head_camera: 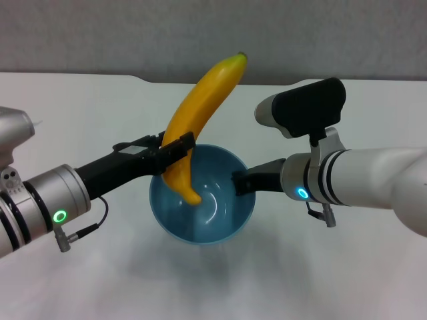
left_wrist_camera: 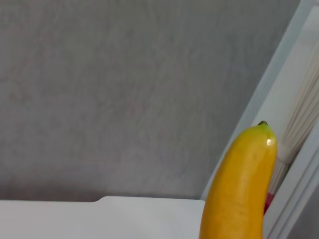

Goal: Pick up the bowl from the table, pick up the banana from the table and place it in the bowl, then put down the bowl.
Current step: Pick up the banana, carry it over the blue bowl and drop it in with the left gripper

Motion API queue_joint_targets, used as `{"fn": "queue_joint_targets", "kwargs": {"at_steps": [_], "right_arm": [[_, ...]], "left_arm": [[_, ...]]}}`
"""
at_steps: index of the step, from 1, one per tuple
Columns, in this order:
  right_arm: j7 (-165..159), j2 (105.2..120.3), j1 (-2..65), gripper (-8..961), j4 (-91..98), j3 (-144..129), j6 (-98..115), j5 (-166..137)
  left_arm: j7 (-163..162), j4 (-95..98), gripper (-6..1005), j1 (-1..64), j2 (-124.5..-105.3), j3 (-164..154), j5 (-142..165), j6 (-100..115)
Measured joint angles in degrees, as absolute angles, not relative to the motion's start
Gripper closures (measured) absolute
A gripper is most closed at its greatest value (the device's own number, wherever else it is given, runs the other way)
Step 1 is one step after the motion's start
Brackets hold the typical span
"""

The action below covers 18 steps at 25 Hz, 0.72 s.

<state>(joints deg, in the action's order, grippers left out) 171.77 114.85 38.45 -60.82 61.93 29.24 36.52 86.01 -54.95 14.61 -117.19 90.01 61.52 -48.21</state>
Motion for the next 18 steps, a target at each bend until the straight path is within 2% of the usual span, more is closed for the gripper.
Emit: {"fn": "queue_joint_targets", "kwargs": {"at_steps": [18], "right_arm": [[171.73,114.6,37.74,921,-62.37,63.64,29.33,36.08]], "left_arm": [[89.96,-48.06,485,15.78,-117.37,88.98,58.81,-48.12]]}}
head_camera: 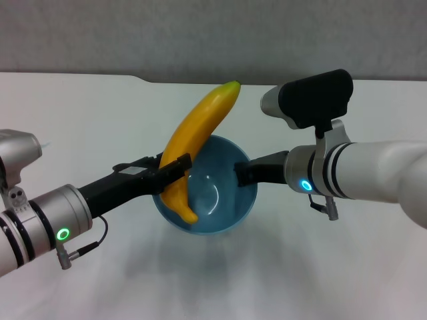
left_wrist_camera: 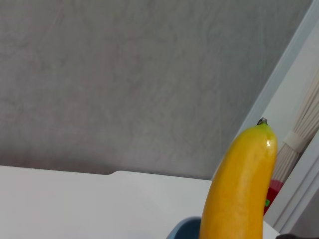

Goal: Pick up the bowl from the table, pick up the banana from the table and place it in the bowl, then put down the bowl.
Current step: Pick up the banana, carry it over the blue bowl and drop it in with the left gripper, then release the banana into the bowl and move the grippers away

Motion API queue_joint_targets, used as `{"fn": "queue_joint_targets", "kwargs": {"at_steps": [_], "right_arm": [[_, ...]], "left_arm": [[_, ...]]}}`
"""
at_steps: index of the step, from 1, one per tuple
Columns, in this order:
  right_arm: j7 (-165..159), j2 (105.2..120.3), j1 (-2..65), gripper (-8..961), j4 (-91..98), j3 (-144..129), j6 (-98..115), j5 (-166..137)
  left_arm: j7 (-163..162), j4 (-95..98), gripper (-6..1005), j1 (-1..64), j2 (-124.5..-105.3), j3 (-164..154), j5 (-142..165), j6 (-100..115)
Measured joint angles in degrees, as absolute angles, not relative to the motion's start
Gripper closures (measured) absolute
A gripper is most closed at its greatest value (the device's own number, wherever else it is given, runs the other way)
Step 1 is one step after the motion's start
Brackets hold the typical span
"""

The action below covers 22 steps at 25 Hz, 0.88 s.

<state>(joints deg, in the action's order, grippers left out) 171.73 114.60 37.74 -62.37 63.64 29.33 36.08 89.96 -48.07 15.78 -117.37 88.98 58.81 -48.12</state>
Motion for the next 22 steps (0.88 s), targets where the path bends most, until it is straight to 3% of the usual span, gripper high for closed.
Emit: {"fn": "queue_joint_targets", "kwargs": {"at_steps": [3,9,17,22], "right_arm": [[171.74,114.6,37.72,921,-62.44,63.72,29.4,36.01],[171.74,114.61,37.71,921,-62.26,63.72,29.41,35.97],[171.75,114.61,37.75,921,-61.07,64.27,30.01,36.5],[171.77,114.61,40.33,921,-57.45,65.14,32.61,39.52]], "left_arm": [[90.52,-47.32,484,15.94,-117.37,89.02,58.66,-47.75],[90.57,-46.46,361,16.64,-117.36,88.52,58.32,-47.55],[90.26,-46.43,136,16.41,-116.91,90.18,58.34,-47.21],[89.02,-46.37,103,14.61,-116.49,96.53,64.0,-43.97]]}}
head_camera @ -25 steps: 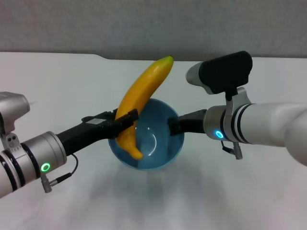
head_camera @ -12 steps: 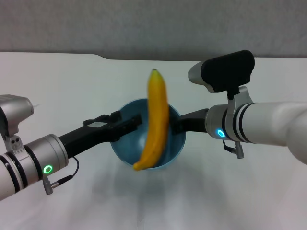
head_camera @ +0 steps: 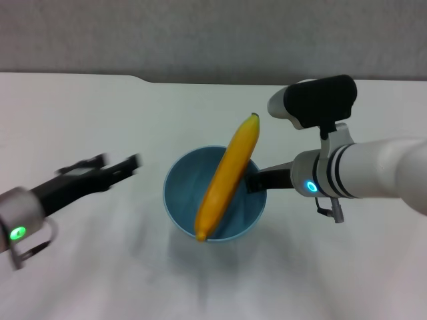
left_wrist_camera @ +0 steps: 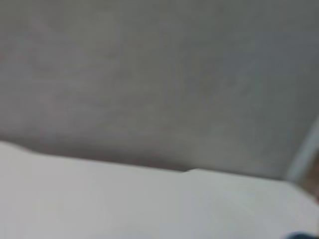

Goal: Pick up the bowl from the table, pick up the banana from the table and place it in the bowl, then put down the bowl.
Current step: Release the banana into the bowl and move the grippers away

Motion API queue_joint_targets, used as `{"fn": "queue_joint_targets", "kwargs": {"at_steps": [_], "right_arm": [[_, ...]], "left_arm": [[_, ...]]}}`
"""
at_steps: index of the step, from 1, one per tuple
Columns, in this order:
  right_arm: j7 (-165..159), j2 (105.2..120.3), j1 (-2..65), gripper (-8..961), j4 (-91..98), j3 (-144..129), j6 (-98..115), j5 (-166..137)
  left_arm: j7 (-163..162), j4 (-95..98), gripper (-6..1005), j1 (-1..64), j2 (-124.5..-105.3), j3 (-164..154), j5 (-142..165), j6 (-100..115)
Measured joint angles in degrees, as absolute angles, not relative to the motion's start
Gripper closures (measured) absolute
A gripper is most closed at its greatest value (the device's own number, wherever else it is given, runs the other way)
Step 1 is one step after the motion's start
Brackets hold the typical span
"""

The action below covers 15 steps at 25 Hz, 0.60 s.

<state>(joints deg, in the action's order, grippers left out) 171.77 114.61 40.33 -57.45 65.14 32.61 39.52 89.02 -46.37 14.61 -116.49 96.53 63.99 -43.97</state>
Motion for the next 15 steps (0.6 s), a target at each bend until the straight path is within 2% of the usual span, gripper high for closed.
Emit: {"fn": "queue_joint_targets", "kwargs": {"at_steps": [4,15], "right_arm": [[171.79,114.61,44.36,922,-52.4,65.5,33.73,43.26],[171.83,114.79,46.4,922,-45.34,65.21,30.31,49.54]], "left_arm": [[87.08,-46.44,96,12.08,-116.72,103.62,71.75,-42.18],[87.09,-46.91,96,10.74,-116.74,106.03,72.1,-40.98]]}}
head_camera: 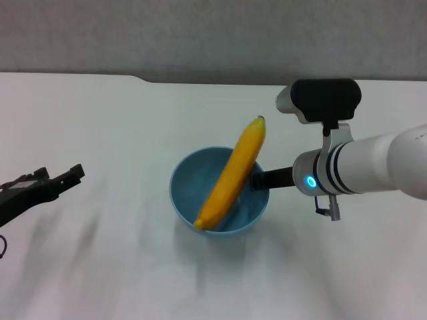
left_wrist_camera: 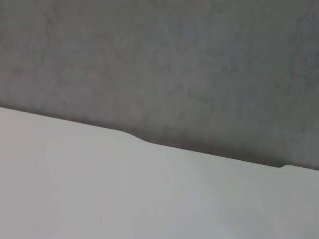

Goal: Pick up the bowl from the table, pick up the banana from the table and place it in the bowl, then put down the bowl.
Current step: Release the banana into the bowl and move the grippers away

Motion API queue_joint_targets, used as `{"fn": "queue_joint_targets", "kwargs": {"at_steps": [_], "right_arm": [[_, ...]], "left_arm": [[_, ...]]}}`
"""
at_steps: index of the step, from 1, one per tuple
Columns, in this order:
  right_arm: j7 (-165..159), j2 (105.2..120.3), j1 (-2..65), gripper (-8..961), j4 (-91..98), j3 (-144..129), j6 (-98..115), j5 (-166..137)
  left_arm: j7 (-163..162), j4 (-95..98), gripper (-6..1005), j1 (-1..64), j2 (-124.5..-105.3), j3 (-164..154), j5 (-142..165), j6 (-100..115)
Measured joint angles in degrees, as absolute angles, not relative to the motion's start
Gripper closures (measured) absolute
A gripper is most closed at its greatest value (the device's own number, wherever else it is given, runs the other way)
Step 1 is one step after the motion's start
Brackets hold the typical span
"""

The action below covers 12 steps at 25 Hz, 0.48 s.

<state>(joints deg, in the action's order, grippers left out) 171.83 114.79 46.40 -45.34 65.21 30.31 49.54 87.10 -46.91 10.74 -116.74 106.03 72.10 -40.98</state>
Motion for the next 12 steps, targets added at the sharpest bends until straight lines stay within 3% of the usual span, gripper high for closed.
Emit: {"fn": "queue_joint_targets", "kwargs": {"at_steps": [12], "right_arm": [[171.83,115.13,45.08,921,-42.34,62.26,27.27,52.09]], "left_arm": [[87.38,-46.41,96,10.81,-116.73,105.74,72.16,-40.59]]}}
